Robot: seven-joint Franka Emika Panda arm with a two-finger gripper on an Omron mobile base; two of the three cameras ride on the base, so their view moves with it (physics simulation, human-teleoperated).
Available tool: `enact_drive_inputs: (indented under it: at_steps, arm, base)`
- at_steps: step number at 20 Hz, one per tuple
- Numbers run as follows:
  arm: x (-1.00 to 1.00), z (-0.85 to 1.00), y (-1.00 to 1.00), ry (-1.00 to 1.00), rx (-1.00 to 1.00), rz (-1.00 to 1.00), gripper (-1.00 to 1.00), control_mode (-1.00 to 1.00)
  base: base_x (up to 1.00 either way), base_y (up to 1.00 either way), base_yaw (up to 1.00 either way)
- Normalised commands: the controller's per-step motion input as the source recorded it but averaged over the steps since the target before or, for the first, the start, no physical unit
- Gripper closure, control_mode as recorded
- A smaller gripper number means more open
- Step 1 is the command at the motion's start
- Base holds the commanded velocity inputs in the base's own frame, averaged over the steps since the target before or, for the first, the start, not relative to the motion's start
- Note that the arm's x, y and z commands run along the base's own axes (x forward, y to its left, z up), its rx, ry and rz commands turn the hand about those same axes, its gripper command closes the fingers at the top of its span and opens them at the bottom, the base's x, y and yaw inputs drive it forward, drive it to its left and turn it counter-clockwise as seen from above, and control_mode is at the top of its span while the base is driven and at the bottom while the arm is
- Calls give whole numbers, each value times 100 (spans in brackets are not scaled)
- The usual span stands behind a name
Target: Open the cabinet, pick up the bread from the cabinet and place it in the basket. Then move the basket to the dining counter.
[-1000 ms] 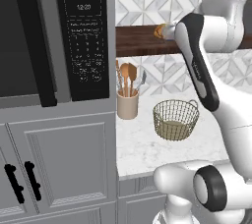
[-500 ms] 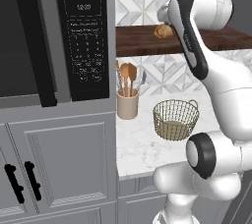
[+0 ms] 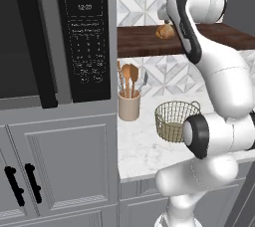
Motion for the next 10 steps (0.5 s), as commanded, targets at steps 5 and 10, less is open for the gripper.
enact_drive_inputs:
  at_steps: [5, 10]
  arm:
    - [43, -56, -1, 0, 0, 0, -100, -100]
    - [37, -28, -5, 0, 0, 0, -100, -100]
  base:
    - [0, 0, 0]
    - [0, 0, 0]
